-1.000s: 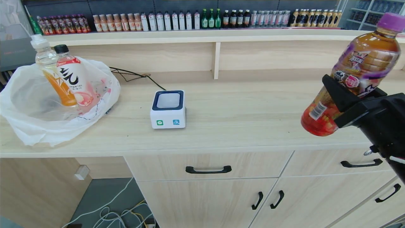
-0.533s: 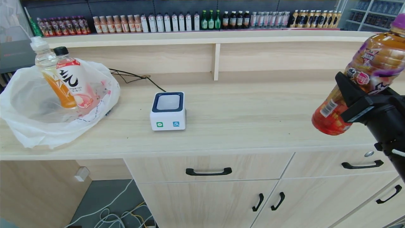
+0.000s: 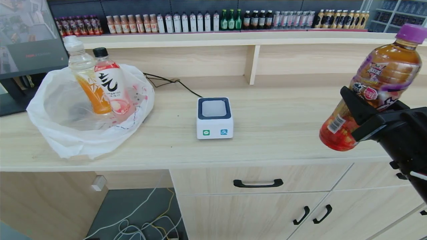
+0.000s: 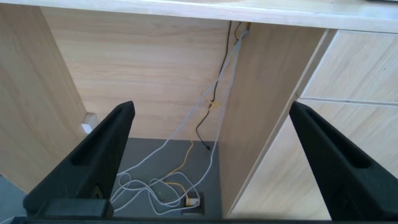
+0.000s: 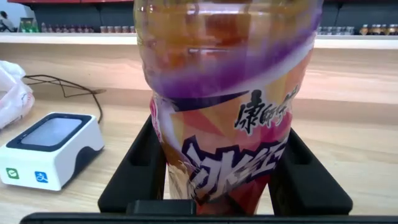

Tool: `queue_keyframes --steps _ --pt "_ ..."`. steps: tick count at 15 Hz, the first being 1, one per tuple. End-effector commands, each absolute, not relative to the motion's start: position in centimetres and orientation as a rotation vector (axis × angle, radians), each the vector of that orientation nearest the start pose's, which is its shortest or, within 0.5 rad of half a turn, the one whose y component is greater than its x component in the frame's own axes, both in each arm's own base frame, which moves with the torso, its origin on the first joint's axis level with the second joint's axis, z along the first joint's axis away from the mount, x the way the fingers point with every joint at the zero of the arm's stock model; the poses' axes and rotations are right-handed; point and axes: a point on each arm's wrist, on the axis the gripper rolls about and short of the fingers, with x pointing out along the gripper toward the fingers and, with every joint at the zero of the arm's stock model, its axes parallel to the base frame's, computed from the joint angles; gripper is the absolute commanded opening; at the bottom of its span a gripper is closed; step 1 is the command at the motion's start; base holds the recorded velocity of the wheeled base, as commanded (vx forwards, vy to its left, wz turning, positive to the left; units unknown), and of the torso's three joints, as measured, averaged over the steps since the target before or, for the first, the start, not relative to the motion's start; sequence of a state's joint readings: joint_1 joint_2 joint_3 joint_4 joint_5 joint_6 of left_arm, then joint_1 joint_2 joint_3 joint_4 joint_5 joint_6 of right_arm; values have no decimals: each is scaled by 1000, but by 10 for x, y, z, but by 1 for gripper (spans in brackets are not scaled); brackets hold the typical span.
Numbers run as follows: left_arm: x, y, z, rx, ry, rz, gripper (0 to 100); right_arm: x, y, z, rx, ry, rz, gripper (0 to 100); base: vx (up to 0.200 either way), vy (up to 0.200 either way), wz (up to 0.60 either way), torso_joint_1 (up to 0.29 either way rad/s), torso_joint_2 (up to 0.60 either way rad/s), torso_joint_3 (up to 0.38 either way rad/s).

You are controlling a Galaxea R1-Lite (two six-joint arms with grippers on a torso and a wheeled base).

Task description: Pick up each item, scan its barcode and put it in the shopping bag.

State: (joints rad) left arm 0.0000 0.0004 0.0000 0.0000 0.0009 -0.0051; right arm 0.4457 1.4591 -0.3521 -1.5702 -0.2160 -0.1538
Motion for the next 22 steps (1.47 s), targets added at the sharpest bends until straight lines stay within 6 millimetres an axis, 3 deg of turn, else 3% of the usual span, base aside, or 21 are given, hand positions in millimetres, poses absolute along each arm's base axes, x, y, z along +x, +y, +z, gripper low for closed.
queue_keyframes --steps 1,8,16,22 --pt "-23 0 75 -6 0 2 100 186 84 220 -1 -450 192 0 0 200 0 2 7 2" --pt "-23 0 75 -6 0 0 100 179 81 217 -2 -441 195 0 0 200 0 4 2 3" --pt "-23 0 75 0 0 0 100 175 92 215 1 -434 251 0 0 0 0 0 0 0" --pt "-23 0 75 0 0 0 100 173 87 219 18 -447 219 0 0 0 0 0 0 0"
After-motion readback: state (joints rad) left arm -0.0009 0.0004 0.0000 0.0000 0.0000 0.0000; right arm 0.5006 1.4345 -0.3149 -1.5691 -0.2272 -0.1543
